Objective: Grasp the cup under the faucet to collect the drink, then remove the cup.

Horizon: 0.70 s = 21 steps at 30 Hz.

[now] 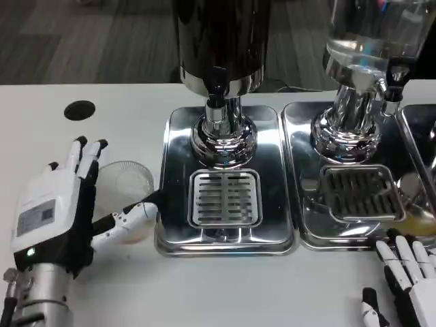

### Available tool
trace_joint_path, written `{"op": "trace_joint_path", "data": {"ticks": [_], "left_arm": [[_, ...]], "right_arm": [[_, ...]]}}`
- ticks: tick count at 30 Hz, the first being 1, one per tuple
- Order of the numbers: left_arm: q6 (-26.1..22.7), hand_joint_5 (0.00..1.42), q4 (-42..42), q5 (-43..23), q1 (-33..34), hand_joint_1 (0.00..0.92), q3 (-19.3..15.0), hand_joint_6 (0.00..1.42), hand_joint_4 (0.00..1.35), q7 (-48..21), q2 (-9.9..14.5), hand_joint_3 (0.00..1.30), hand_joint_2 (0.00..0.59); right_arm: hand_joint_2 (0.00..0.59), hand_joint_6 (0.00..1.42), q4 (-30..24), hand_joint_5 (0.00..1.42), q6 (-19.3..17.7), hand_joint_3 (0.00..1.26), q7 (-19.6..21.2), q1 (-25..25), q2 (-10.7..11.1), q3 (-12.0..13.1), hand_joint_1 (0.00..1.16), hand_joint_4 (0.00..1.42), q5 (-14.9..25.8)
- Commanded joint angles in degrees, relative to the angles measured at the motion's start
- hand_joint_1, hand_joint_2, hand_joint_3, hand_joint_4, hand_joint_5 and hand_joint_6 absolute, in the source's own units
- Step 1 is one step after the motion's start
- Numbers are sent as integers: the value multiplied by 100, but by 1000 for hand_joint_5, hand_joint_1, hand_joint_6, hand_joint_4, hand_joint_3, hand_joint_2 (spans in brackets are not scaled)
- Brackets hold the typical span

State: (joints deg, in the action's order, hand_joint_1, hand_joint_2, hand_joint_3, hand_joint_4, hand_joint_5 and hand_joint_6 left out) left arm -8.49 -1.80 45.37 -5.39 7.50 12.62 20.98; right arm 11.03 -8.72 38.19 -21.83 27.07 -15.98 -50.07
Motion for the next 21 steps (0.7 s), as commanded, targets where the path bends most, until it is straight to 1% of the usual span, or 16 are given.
{"op": "trace_joint_path", "data": {"ticks": [1, 7, 12, 18, 21], "left_arm": [[-24, 123, 230, -136, 60, 0, -76, 83, 0, 52, 0, 127, 26], [-72, 128, 392, -263, 161, 0, -42, 88, 0, -2, -15, 111, 25], [-136, 129, 457, -235, 258, 0, 85, 99, 0, 51, -142, 100, 22], [-70, 147, 731, -373, 328, 0, 47, 131, 0, 122, -257, 105, 21], [-31, 162, 826, -368, 353, 0, 80, 155, 0, 225, -290, 108, 26]], "right_arm": [[506, 73, 123, 0, -96, 103, -21, 13, 33, 18, 183, 1, 70], [504, 76, 123, 0, -129, 111, -19, 11, 32, -6, 191, 1, 51], [504, 78, 44, 0, -103, 113, -47, 29, -3, -45, 196, 1, 17], [503, 92, 53, 0, -110, 120, -41, -17, 9, -30, 203, 1, 54], [503, 93, 66, 0, -127, 123, -31, -44, 17, -13, 205, 1, 85]]}}
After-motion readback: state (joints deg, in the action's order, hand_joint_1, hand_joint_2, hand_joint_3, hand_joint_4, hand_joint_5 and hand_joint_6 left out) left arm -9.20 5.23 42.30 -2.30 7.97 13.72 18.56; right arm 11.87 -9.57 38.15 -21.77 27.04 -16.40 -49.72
